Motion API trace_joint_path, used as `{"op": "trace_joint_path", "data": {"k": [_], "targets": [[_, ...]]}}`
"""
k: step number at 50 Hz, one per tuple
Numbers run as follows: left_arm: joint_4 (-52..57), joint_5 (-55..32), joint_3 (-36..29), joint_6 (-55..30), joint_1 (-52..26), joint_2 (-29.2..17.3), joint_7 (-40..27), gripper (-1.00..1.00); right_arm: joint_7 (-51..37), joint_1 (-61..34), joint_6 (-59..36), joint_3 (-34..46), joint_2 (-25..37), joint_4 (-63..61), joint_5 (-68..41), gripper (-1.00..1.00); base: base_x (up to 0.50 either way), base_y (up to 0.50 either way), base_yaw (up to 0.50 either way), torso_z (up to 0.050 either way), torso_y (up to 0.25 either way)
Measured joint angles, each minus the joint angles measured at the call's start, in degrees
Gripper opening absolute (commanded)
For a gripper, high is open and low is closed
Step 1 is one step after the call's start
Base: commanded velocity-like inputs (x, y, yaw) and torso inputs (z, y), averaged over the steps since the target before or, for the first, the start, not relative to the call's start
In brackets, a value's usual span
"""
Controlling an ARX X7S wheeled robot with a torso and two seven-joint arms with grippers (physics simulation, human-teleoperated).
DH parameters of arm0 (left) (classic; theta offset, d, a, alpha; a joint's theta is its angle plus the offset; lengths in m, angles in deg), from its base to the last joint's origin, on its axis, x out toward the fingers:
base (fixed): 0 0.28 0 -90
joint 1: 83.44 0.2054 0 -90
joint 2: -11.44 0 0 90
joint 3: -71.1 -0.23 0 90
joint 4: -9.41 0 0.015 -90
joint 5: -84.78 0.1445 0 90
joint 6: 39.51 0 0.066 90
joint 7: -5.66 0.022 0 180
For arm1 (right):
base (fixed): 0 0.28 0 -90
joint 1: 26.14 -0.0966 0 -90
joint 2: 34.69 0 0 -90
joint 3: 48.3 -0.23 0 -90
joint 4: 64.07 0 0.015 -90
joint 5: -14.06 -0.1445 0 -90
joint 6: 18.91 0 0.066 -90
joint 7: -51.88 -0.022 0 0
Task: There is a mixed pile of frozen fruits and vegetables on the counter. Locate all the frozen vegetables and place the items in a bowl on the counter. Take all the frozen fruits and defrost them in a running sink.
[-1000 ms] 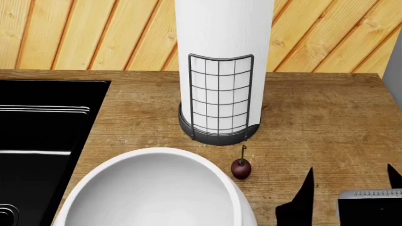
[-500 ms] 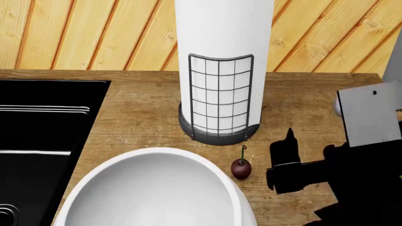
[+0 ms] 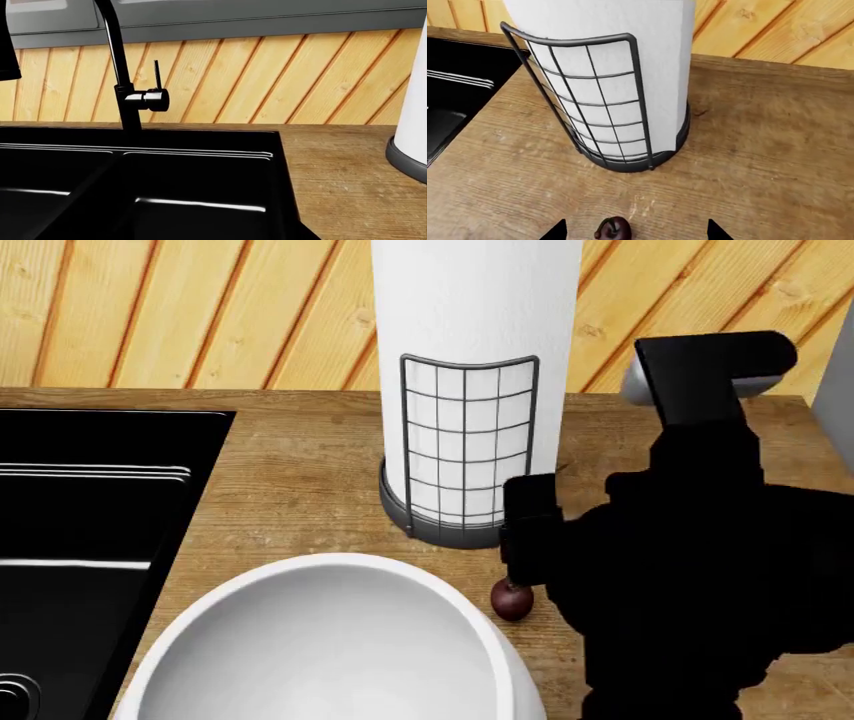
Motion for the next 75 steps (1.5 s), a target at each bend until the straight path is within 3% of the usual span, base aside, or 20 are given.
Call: {"op": "trace_joint_path", "data": {"k": [7, 32, 33, 46, 54, 63, 75], "targets": [[0.0, -0.3, 0.0, 0.1, 0.1, -0.2, -0.2, 1.00, -0.1, -2.5, -0.3, 0.1, -1.0, 5.4, -2.0, 1.00, 0.00, 0.00, 0.00, 0.000, 0.000], [-1.0, 0.1, -1.2, 1.4, 0.7, -0.7, -0.7, 1.00, -17.9, -6.2, 0.7, -2.2, -1.4, 22.4, -21.8, 1.00, 0.00, 0.00, 0.00, 0.000, 0.000], [-1.1, 0.1, -1.3, 1.4, 0.6, -0.7, -0.7, 1.00, -18.4, -6.2, 0.7, -2.4, -1.4, 22.6, -22.2, -1.00, 0.00, 0.00, 0.00, 0.000, 0.000], [-1.1, 0.2, -1.7, 2.2, 1.6, -1.0, -0.7, 1.00, -23.0, -8.2, 0.2, -5.5, -1.3, 22.5, -25.4, -1.00, 0.00, 0.00, 0.00, 0.000, 0.000], [-1.4, 0.3, -2.4, 2.2, 1.1, -1.2, -1.1, 1.00, -20.3, -8.5, -0.3, -5.6, -1.5, 16.8, -21.1, -1.00, 0.00, 0.00, 0.00, 0.000, 0.000], [-1.5, 0.3, -3.0, 2.2, 0.7, -1.3, -1.6, 1.00, -14.0, -3.1, 0.0, -3.9, -1.3, -0.4, -11.3, -1.00, 0.00, 0.00, 0.00, 0.000, 0.000], [-1.0, 0.0, -2.6, 2.8, 1.6, -1.7, -1.6, 1.00, -12.2, 7.4, 2.3, -2.9, 1.1, -25.1, -4.3, -1.00, 0.00, 0.00, 0.00, 0.000, 0.000]]}}
